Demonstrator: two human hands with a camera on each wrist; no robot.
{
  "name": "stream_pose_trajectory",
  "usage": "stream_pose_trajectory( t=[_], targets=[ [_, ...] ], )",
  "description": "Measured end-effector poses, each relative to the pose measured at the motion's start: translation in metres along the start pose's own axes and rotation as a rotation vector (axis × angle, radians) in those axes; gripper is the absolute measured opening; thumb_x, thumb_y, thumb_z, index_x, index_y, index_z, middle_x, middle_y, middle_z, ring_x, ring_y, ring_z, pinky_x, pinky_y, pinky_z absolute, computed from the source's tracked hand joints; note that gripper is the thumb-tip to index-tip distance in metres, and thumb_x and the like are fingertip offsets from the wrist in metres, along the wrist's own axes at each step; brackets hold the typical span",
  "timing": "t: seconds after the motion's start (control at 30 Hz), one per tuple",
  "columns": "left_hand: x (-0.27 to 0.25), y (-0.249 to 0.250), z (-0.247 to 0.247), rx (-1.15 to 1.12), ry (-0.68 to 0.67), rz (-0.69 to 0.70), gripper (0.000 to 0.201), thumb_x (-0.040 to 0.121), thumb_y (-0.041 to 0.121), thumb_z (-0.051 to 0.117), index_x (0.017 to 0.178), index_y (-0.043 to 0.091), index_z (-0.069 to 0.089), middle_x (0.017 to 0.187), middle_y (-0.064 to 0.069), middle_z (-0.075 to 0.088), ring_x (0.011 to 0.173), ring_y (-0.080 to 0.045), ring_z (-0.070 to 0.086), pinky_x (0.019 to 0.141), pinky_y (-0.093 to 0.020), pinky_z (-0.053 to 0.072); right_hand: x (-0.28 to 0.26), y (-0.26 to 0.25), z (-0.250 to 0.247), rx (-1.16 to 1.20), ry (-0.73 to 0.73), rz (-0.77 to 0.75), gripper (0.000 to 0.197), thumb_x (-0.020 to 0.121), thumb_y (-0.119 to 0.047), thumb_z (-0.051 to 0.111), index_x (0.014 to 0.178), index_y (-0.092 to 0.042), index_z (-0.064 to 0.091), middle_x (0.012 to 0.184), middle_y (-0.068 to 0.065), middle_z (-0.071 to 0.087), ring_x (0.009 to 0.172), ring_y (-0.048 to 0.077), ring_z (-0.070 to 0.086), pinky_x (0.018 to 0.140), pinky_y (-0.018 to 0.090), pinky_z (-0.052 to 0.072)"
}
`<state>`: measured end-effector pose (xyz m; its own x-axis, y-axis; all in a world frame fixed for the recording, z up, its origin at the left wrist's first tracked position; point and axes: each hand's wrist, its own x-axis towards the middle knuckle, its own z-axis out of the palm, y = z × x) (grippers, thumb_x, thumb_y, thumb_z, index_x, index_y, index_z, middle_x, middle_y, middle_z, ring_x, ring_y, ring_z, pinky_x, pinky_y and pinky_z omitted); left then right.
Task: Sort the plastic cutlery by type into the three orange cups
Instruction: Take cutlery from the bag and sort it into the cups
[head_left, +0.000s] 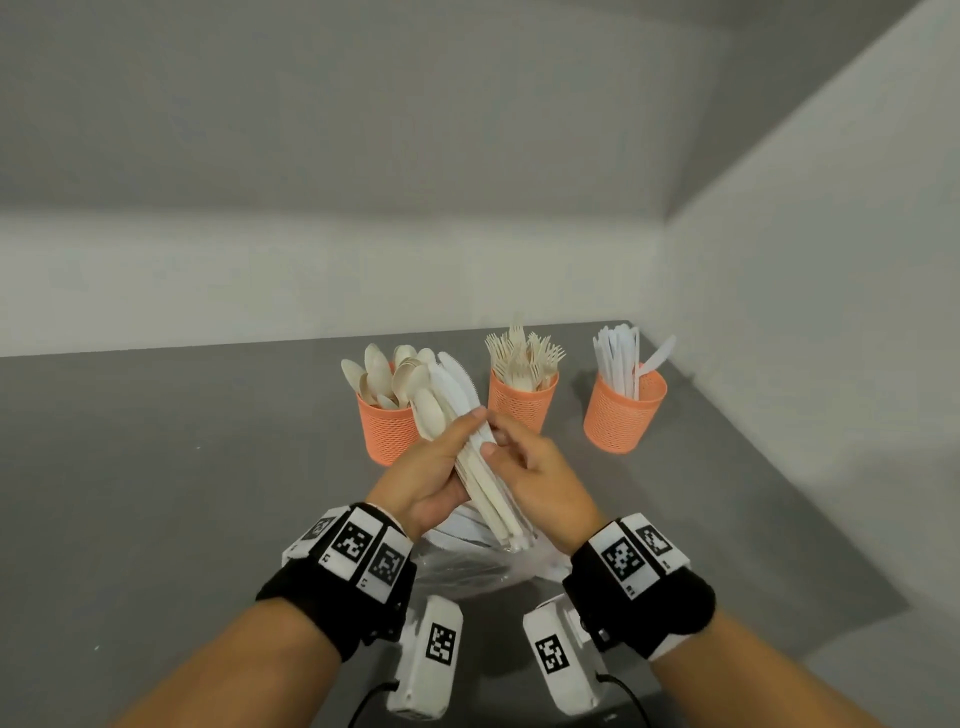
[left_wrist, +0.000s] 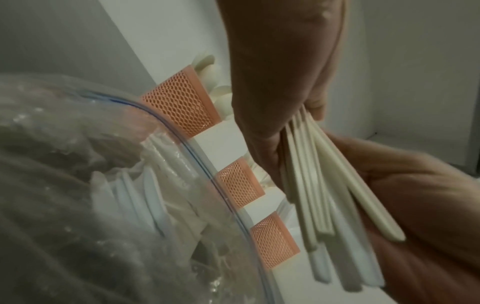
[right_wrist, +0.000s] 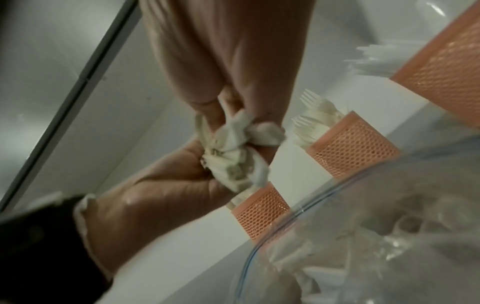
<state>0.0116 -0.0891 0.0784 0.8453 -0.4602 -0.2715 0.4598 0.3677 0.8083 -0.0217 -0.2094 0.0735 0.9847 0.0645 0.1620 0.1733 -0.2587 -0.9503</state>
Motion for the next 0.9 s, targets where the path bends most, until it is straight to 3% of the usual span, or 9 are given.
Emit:
stream_pose_trajectory(
  t=[0.13,0.3,0.4,0.5,0.57,0.67,0.77,0.83,0.9],
  targets=[
    [0.003,-0.001,0.003,-0.083,-0.067,-0.025,0.025,0.092,0.019,0.052,0.095,0.001,0.068,0.095,-0.015,0.073,0.087,-0.022,0.071,0.081,-0.035,0.056,0.001,0.0,0.004,-0.177,0.193,-0.069,0.026,0.091,-0.013,0.053,0.117,-0.012,0.055,0.082,-0.012,0.054,0.079,0.005,0.055,0.074,0.014,0.045],
    [0.004,0.002,0.002,-0.107,-0.057,-0.048,0.02,0.091,0.013,0.052,0.101,0.002,0.065,0.093,-0.013,0.072,0.084,-0.021,0.071,0.074,-0.032,0.059,0.003,0.0,0.001,-0.238,0.184,-0.059,0.024,0.096,-0.015,0.044,0.116,-0.007,0.054,0.089,-0.006,0.058,0.082,0.009,0.055,0.073,0.011,0.042],
    [0.004,0.0,0.002,-0.138,-0.065,-0.025,0.029,0.086,0.01,0.055,0.113,0.0,0.06,0.099,-0.014,0.07,0.087,-0.022,0.071,0.077,-0.035,0.059,0.005,0.004,-0.002,-0.307,0.231,-0.056,0.025,0.098,-0.015,0.037,0.112,-0.004,0.055,0.092,-0.001,0.059,0.082,0.012,0.054,0.064,0.008,0.039],
    [0.008,0.0,0.004,-0.116,-0.056,-0.023,0.029,0.088,0.005,0.055,0.116,-0.003,0.059,0.102,-0.016,0.069,0.087,-0.023,0.071,0.075,-0.035,0.059,0.006,0.007,-0.005,-0.285,0.224,-0.05,0.026,0.098,-0.018,0.037,0.11,-0.005,0.057,0.09,0.003,0.062,0.08,0.015,0.057,0.068,0.017,0.041],
    [0.011,0.001,0.005,-0.106,-0.031,-0.028,0.025,0.089,0.004,0.054,0.112,-0.003,0.06,0.097,-0.016,0.07,0.082,-0.023,0.072,0.072,-0.035,0.06,0.007,0.01,-0.009,-0.25,0.194,-0.044,0.025,0.097,-0.021,0.041,0.11,-0.007,0.058,0.09,0.005,0.066,0.082,0.014,0.061,0.073,0.021,0.046],
    [0.015,0.004,0.007,-0.105,0.007,-0.027,0.013,0.089,0.003,0.053,0.095,0.0,0.065,0.079,-0.014,0.073,0.07,-0.022,0.072,0.065,-0.037,0.06,0.009,0.014,-0.016,-0.219,0.138,-0.025,0.023,0.095,-0.024,0.046,0.109,-0.011,0.06,0.087,-0.004,0.064,0.075,0.001,0.058,0.066,0.01,0.044],
    [0.02,0.006,0.009,-0.148,0.024,-0.038,0.027,0.09,0.003,0.051,0.073,0.002,0.072,0.07,-0.011,0.073,0.064,-0.02,0.072,0.061,-0.037,0.059,0.012,0.018,-0.023,-0.117,0.158,0.044,0.017,0.097,-0.018,0.042,0.101,-0.014,0.058,0.076,-0.006,0.059,0.062,0.0,0.054,0.058,0.011,0.043],
    [0.024,0.005,0.008,-0.174,0.056,-0.051,0.022,0.091,0.004,0.05,0.078,0.001,0.068,0.069,-0.01,0.073,0.064,-0.017,0.072,0.06,-0.036,0.059,0.013,0.018,-0.031,-0.028,0.159,0.105,0.015,0.098,-0.016,0.04,0.091,-0.023,0.052,0.067,-0.003,0.053,0.051,0.003,0.048,0.052,0.017,0.042],
    [0.028,0.004,0.005,-0.178,0.111,-0.054,0.01,0.091,0.004,0.051,0.087,0.004,0.06,0.068,-0.008,0.073,0.063,-0.016,0.071,0.059,-0.035,0.059,0.019,0.014,-0.047,-0.015,0.213,0.124,0.013,0.098,-0.015,0.039,0.092,-0.023,0.048,0.069,-0.001,0.052,0.055,0.009,0.047,0.055,0.022,0.043]
  ],
)
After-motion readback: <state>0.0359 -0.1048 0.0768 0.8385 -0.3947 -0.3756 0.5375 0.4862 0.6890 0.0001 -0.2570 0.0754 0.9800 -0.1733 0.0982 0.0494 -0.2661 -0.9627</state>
